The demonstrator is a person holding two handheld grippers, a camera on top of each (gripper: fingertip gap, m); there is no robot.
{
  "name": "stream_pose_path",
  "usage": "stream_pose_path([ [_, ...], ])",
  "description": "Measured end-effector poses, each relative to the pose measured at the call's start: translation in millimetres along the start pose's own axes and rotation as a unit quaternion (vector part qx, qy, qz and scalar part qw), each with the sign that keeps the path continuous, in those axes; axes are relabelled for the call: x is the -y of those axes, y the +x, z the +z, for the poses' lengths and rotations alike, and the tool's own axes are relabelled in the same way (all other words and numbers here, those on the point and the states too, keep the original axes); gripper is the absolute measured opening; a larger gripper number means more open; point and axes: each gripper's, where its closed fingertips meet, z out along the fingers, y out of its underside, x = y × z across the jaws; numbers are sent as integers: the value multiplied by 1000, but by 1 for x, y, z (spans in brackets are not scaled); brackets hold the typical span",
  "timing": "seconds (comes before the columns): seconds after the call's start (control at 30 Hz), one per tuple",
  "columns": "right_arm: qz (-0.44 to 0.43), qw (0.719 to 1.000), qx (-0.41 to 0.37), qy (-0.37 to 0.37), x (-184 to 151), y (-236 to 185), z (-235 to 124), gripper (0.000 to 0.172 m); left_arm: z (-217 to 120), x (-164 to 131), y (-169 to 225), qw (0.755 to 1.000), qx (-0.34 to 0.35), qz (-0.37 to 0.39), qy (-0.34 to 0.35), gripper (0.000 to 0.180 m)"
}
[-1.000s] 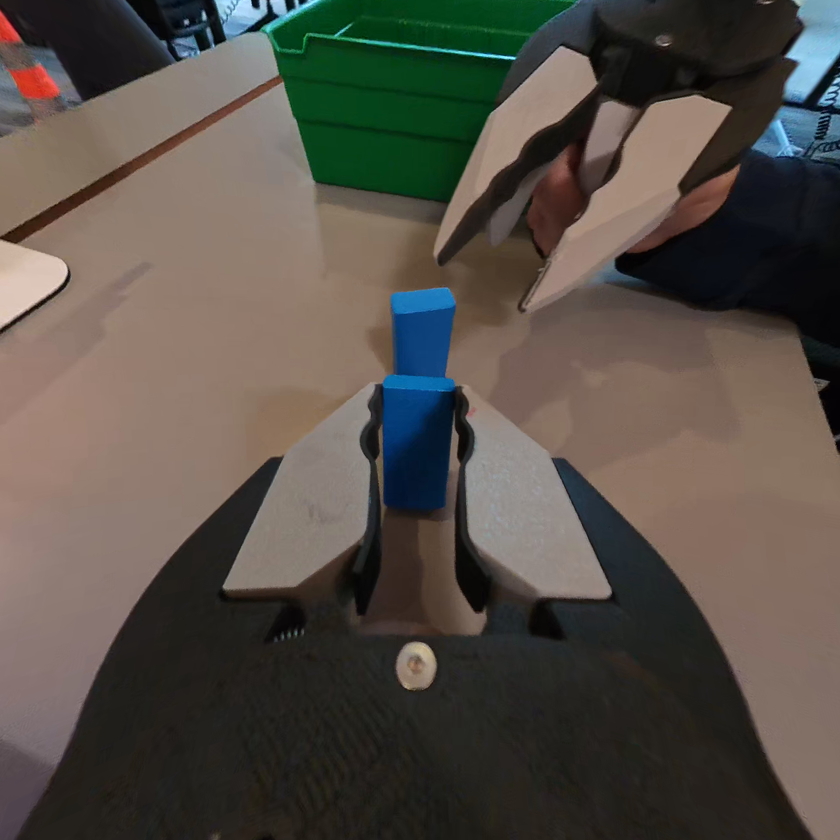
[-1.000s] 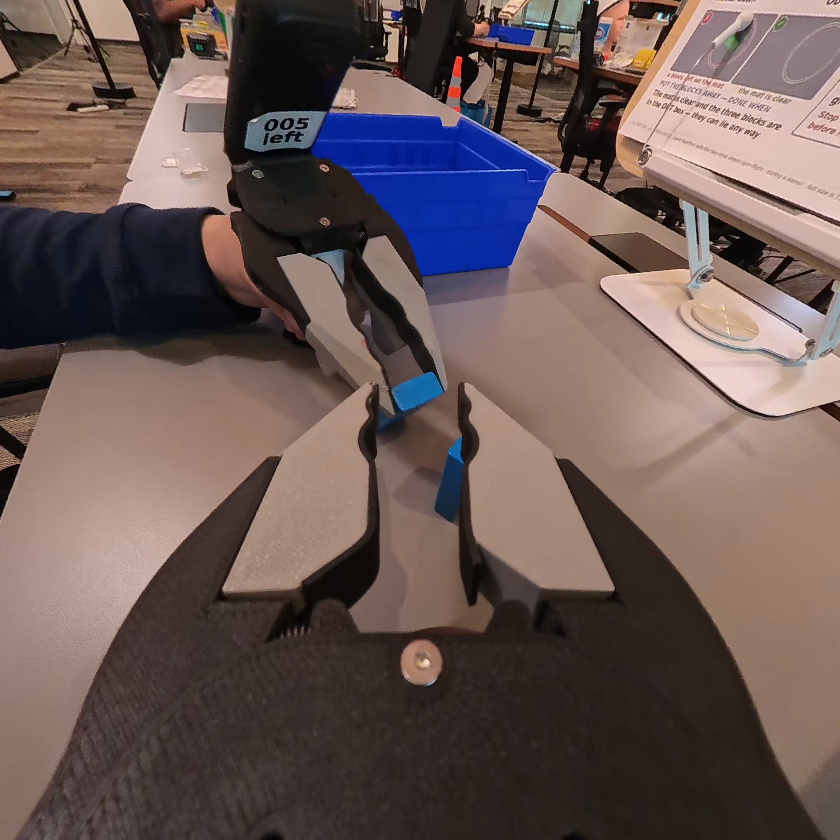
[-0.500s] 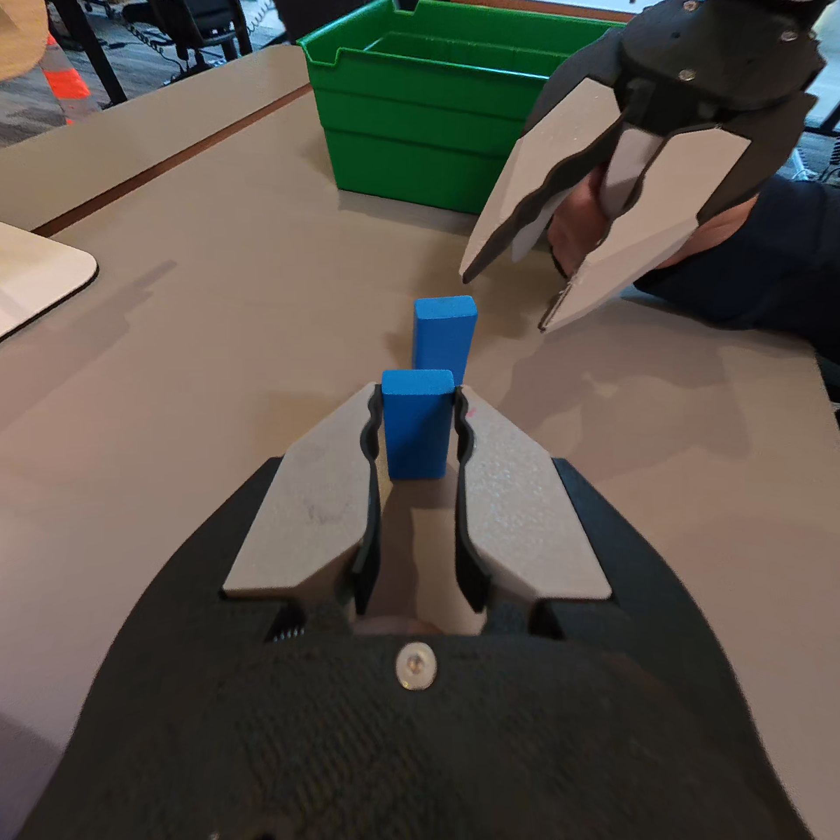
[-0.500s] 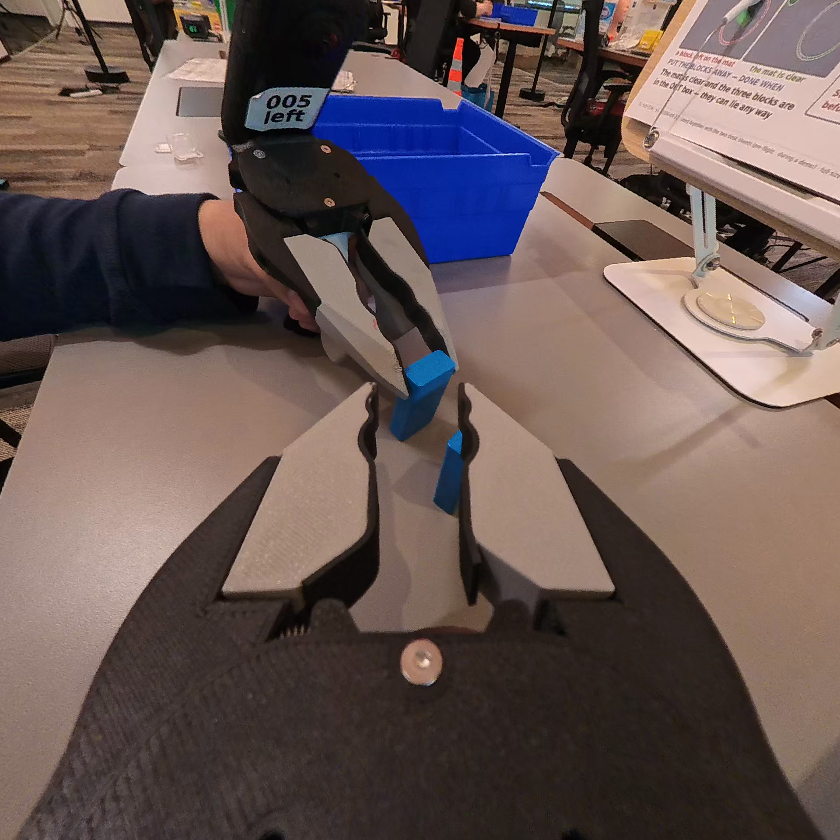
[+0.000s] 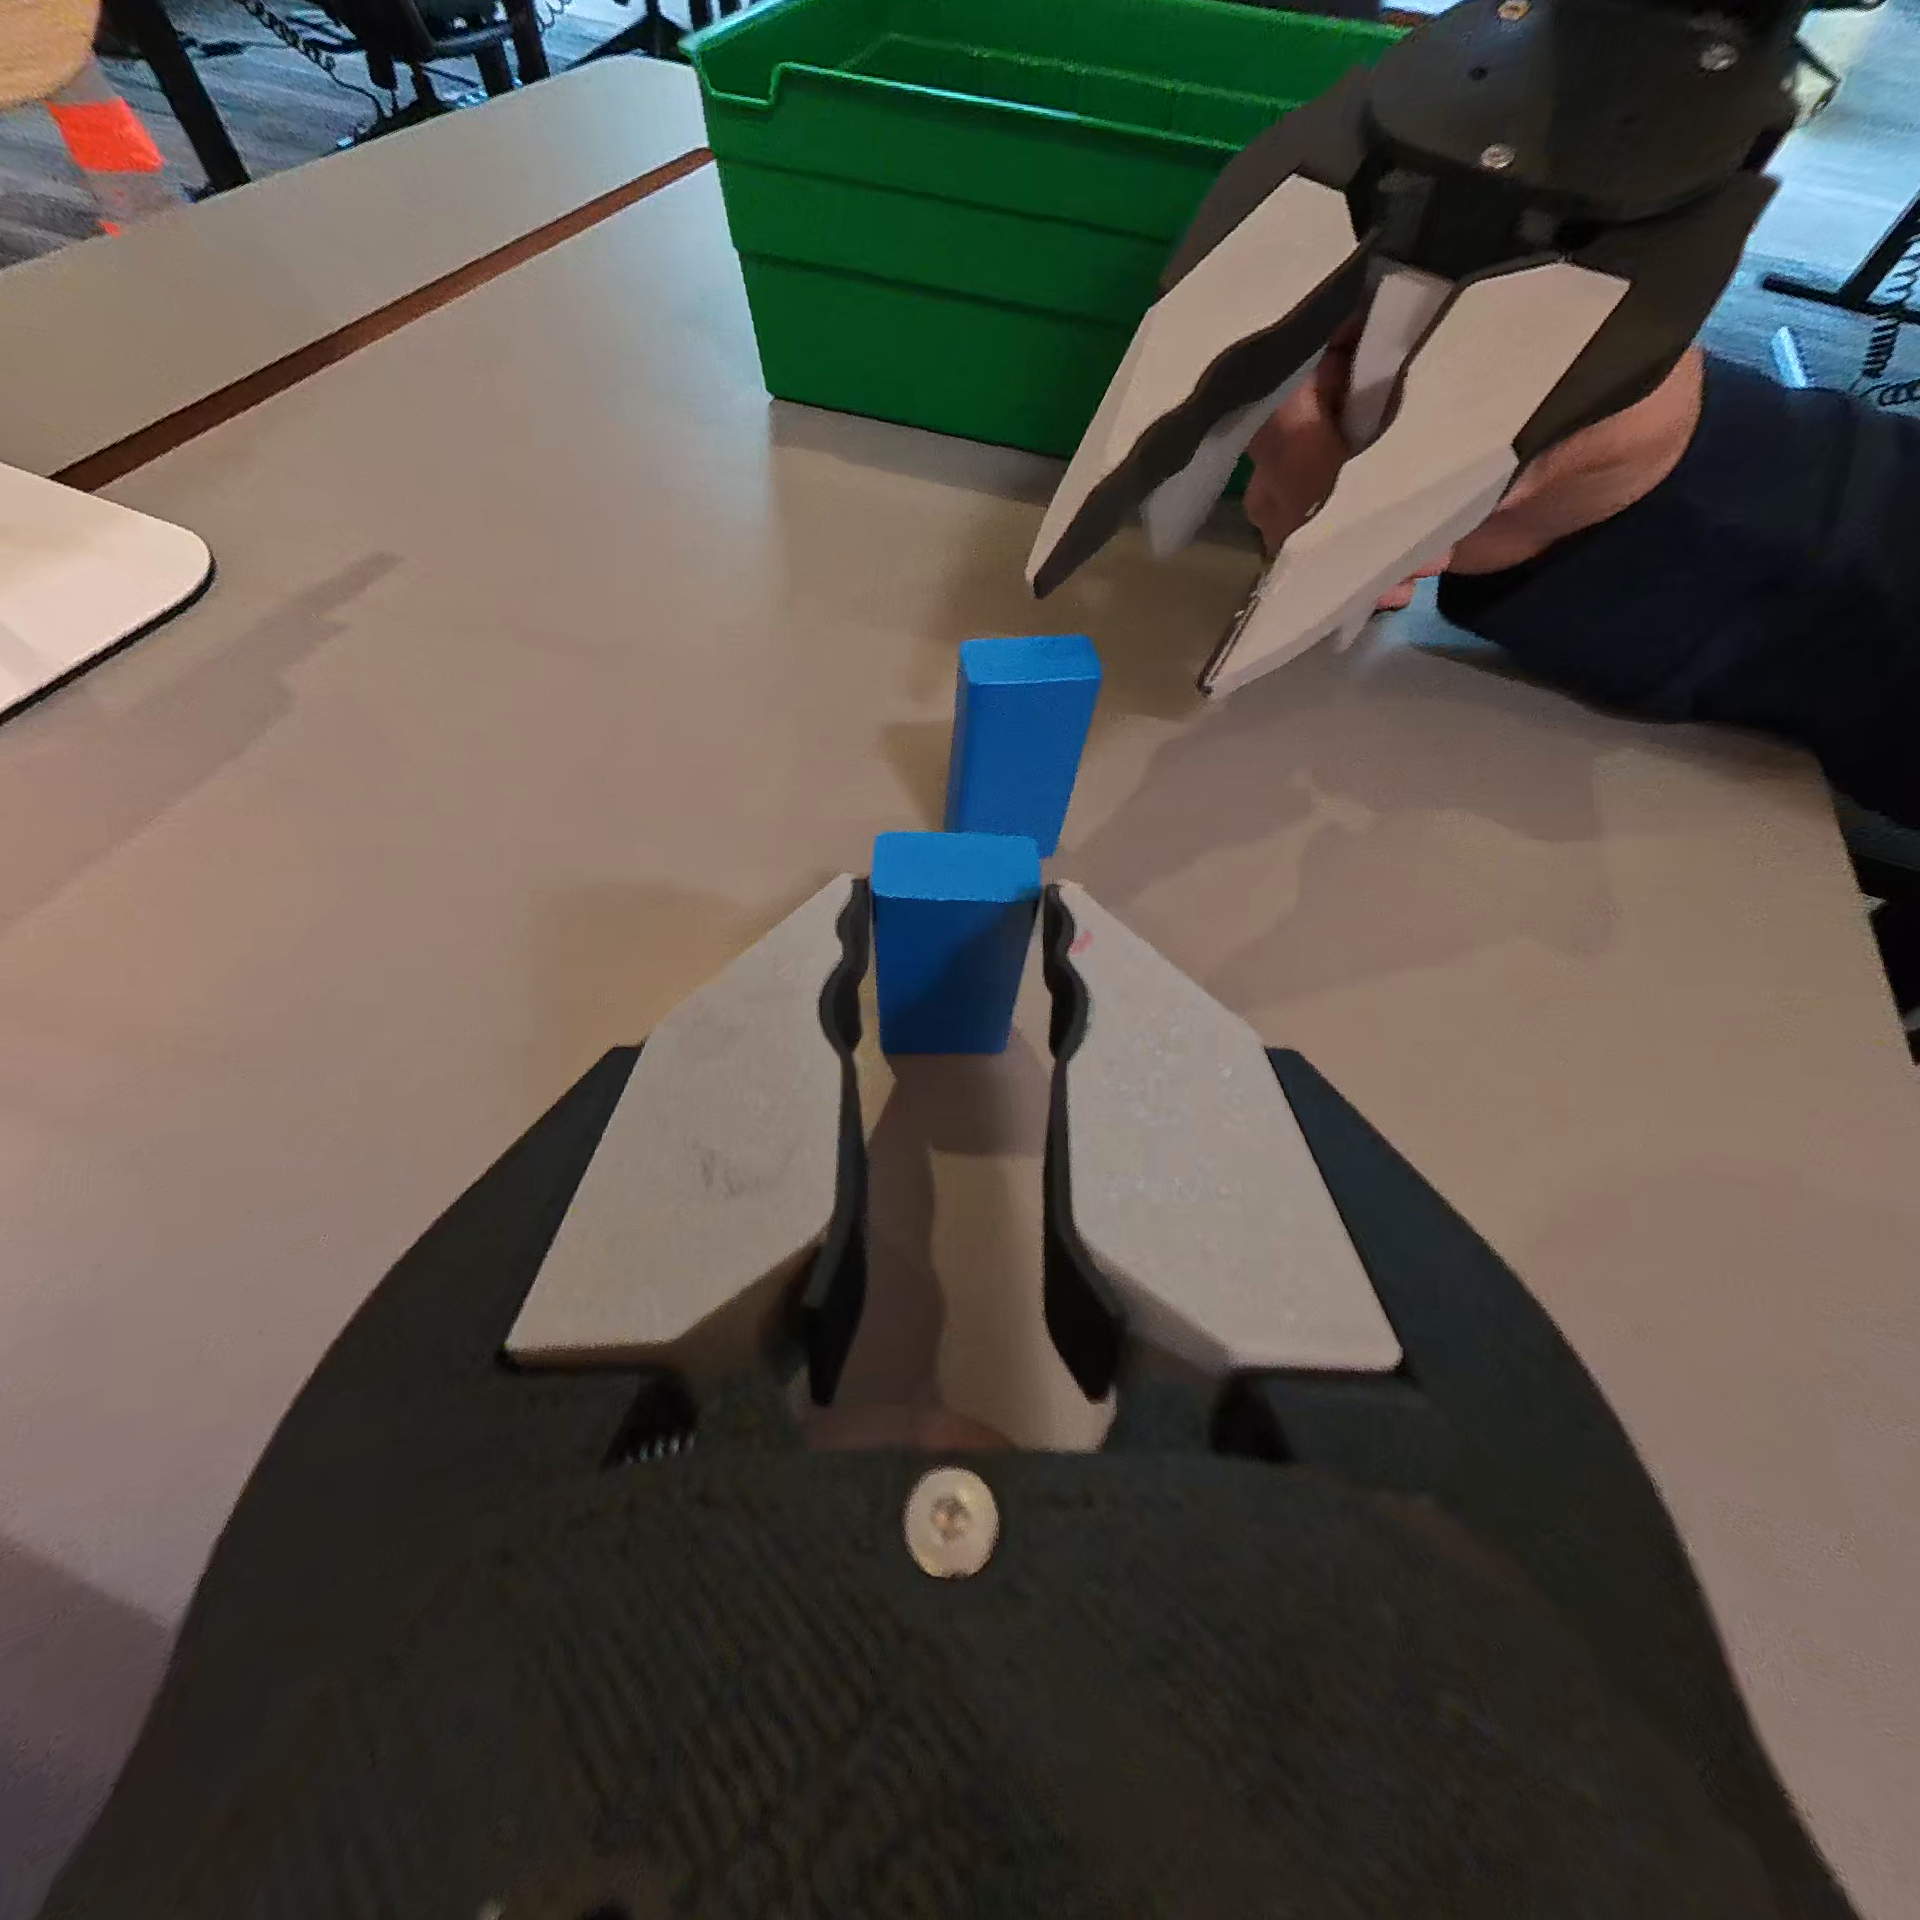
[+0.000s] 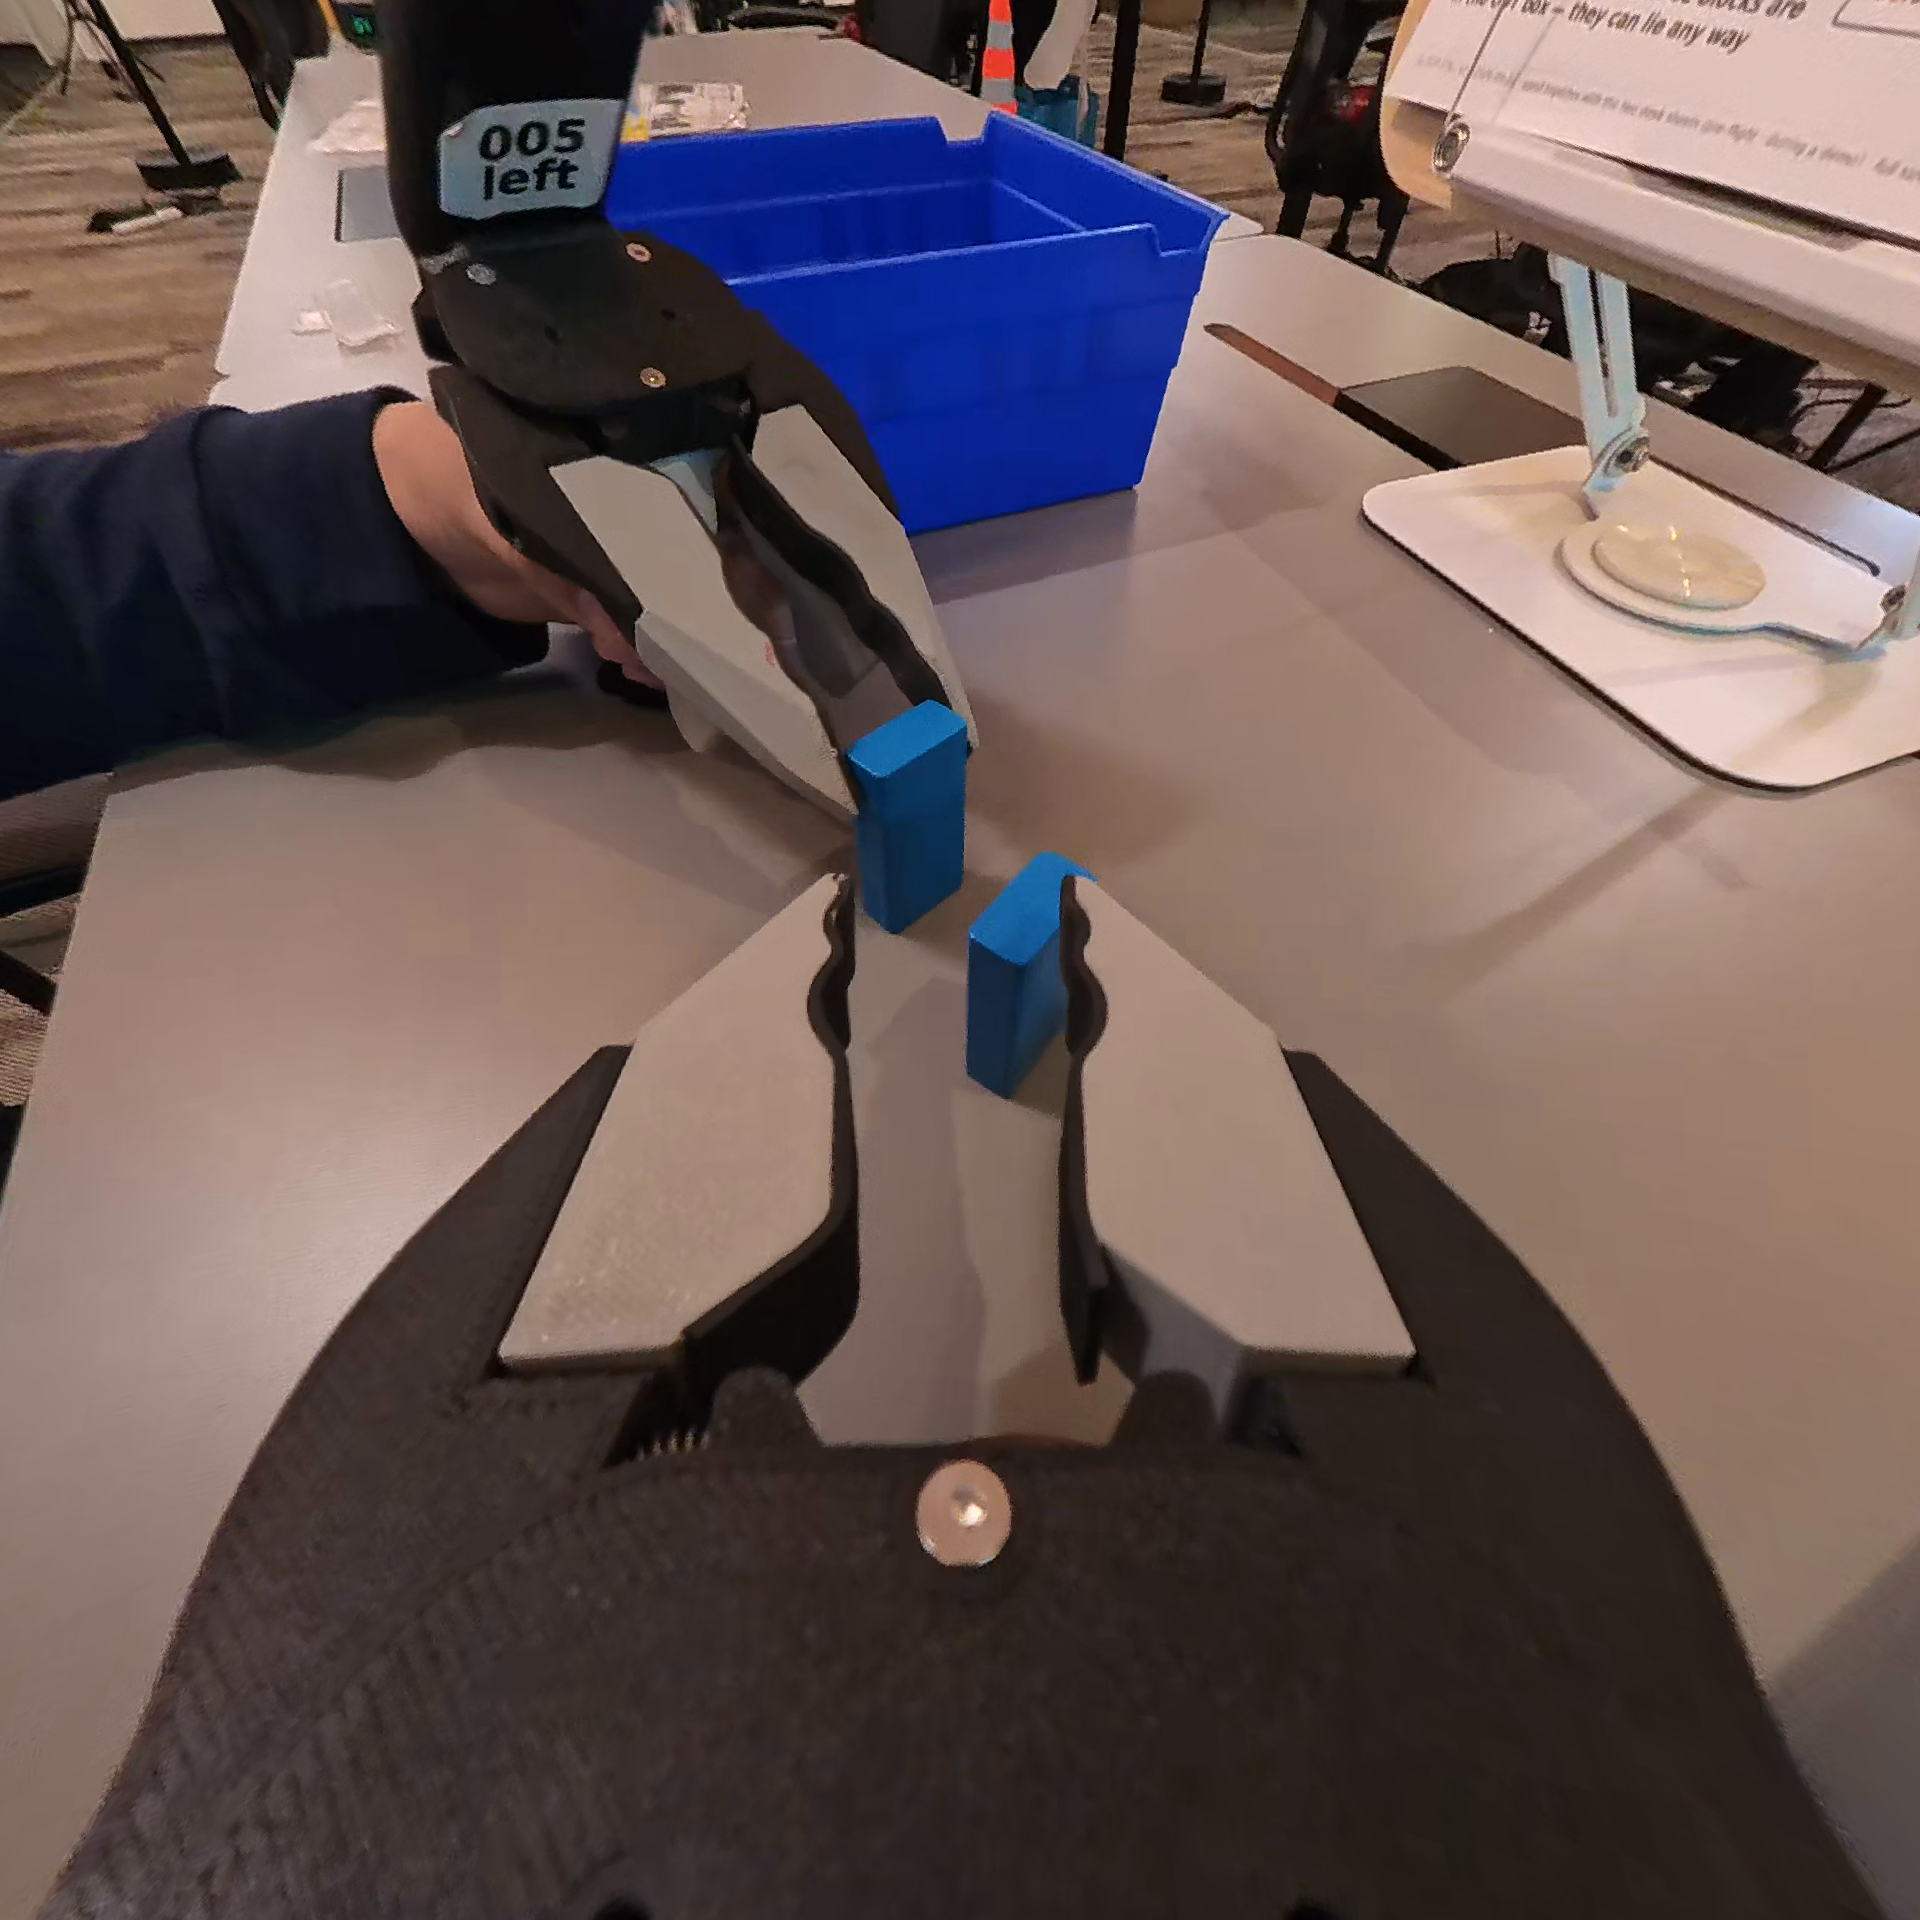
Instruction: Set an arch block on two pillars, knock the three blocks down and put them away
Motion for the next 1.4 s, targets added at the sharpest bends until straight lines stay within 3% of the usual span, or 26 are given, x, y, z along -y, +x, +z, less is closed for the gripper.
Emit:
stream_pose_path([
  [0.33,3,997,-25,-72,-39,7,-2,36,-2,-14,-2,999,22,8,-41,37],
  [0.7,7,989,2,-147,-61,0,12,31,-2,-46,-13,985,23,-117,-123,37],
  [0.87,-11,987,16,-157,-63,-9,15,33,-4,-44,-17,981,16,-159,-111,37],
  [1.23,-3,989,24,-144,-58,-13,14,34,-5,-45,-3,983,-4,-140,-118,39],
  [1.4,1,990,23,-142,-58,-12,14,34,-1,-40,0,987,24,-117,-107,47],
])
